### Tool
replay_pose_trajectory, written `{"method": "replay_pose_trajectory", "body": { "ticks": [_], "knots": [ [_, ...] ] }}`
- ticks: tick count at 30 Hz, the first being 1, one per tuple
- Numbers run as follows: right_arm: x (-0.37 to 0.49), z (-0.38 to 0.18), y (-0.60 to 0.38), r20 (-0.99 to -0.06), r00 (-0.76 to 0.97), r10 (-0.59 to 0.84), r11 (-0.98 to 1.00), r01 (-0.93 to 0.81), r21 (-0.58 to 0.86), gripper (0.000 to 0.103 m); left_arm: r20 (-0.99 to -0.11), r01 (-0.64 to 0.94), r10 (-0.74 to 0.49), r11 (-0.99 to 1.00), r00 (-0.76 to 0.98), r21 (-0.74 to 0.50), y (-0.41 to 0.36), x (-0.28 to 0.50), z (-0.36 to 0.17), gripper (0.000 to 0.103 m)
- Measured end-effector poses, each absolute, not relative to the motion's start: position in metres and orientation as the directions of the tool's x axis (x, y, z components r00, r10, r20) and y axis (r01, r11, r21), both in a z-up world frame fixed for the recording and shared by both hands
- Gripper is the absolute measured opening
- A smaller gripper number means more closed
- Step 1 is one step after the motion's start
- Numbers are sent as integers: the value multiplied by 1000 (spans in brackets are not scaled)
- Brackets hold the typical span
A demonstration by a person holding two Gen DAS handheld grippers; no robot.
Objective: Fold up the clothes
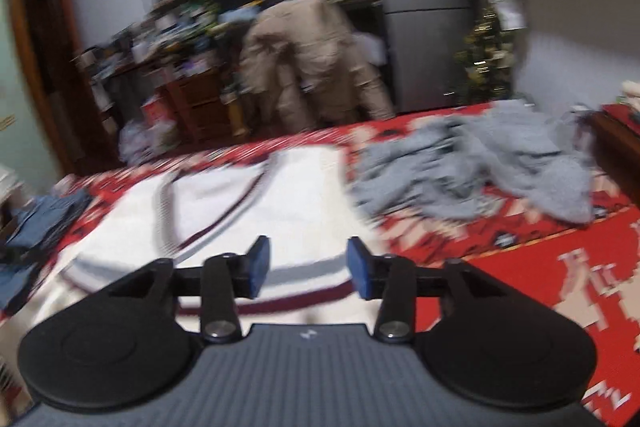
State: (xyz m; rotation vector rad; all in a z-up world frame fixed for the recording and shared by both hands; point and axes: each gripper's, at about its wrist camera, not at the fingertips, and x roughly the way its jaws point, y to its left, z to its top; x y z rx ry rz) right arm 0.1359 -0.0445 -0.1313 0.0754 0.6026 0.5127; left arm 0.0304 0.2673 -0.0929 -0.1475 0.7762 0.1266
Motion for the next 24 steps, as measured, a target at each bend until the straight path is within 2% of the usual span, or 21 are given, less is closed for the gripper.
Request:
{"method": "replay_pose_trajectory", "body": {
  "ticks": [1,3,5,8,10,11,12,13,18,24],
  "knots": [
    [131,-131,-37,-529,682,505,857,-470,212,54,-716,-136,25,986,697,-98,258,32,-95,22],
    [121,-133,-19,-552,645,528,831,-527,178,56,-738,-70,-24,993,674,-96,238,35,-100,7],
    [109,-134,-3,-572,609,550,797,-587,140,63,-754,3,-53,998,654,-67,218,35,-105,7],
    [90,-137,15,-625,546,558,748,-657,94,62,-773,92,-102,994,626,-57,198,29,-109,7],
    [83,-144,23,-681,453,575,697,-707,119,42,-798,128,-135,989,587,-74,192,27,-113,7],
    [80,-146,25,-700,425,574,686,-716,127,37,-815,137,-144,987,561,-80,190,27,-117,7],
    [78,-148,26,-715,407,568,679,-723,128,26,-834,138,-143,987,533,-81,189,27,-122,7],
    [75,-150,27,-730,389,562,672,-729,129,20,-850,135,-138,988,508,-79,189,27,-126,7],
    [58,-155,24,-780,330,532,640,-760,114,21,-869,131,-159,985,468,-109,191,11,-126,7],
    [31,-148,23,-771,339,539,589,-806,58,21,-843,199,-178,976,508,-86,175,-10,-114,7]
  ]
}}
